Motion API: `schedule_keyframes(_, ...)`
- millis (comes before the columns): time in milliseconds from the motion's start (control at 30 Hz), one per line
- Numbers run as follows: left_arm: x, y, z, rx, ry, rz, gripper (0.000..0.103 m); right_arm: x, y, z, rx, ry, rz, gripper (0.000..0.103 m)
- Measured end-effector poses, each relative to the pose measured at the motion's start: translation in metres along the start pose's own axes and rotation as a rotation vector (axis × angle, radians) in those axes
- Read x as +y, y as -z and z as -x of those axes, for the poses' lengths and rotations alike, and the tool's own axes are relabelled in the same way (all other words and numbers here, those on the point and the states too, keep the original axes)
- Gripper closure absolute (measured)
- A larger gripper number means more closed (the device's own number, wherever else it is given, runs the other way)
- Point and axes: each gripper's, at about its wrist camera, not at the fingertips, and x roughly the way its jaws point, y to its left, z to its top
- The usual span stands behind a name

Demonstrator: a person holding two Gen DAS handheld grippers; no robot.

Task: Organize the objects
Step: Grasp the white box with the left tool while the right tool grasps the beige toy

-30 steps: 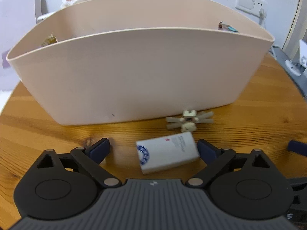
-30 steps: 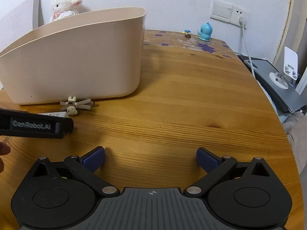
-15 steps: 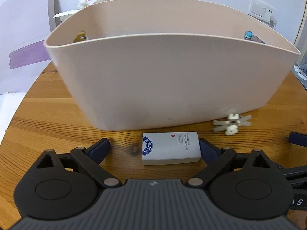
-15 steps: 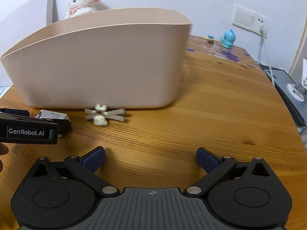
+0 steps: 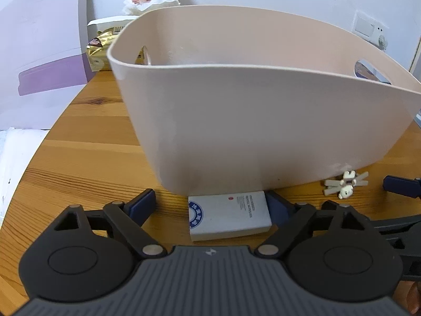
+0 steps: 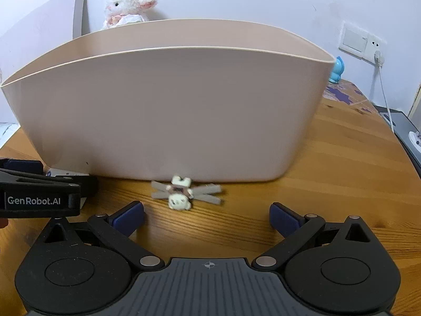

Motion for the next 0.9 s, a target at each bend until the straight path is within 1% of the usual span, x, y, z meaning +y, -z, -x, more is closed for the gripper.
schedule_keyframes(167, 0.007, -0.001, 0.002, -0.002, 0.015, 0.011, 0.021, 0.006, -0.002, -0.003, -0.019, -0.011, 0.013, 0.000)
schedule_keyframes(267, 0.012, -0.001, 0.005, -0.003, 0.006, 0.002, 0.032, 0.009, -0.002, -0.004, -0.029, -0.011, 0.030, 0.002)
schedule_keyframes(300, 0.011, 0.000, 0.007, -0.003, -0.002, -0.007, 0.036, 0.010, -0.002, -0.003, -0.032, -0.017, 0.033, 0.006)
schedule_keyframes(333, 0.010, 0.003, 0.008, -0.005, -0.004, -0.010, 0.039, 0.010, -0.003, -0.002, -0.032, -0.031, 0.025, 0.014)
schedule_keyframes(367, 0.010, 0.003, 0.008, -0.007, -0.003, -0.008, 0.040, 0.009, -0.001, 0.002, -0.035, -0.028, 0.027, 0.021)
schedule_keyframes(400, 0.011, 0.004, 0.009, -0.010, -0.002, -0.006, 0.042, 0.010, -0.001, 0.004, -0.037, -0.033, 0.033, 0.024)
schedule_keyframes(467, 0.012, 0.006, 0.010, -0.009, 0.001, -0.002, 0.042, 0.012, -0.002, 0.006, -0.037, -0.038, 0.039, 0.035)
schedule_keyframes(500, 0.012, 0.007, 0.010, -0.009, 0.001, -0.002, 0.042, 0.013, -0.002, 0.008, -0.038, -0.043, 0.042, 0.039)
schedule_keyframes(533, 0.012, 0.006, 0.011, -0.008, 0.000, -0.004, 0.042, 0.014, -0.002, 0.009, -0.039, -0.046, 0.044, 0.048)
schedule_keyframes(667, 0.013, 0.011, 0.015, -0.005, 0.000, -0.005, 0.042, 0.015, 0.000, 0.014, -0.044, -0.039, 0.049, 0.050)
schedule_keyframes(900, 0.017, 0.018, 0.024, 0.004, 0.005, 0.004, 0.042, 0.015, 0.008, 0.026, -0.021, -0.049, 0.050, 0.050)
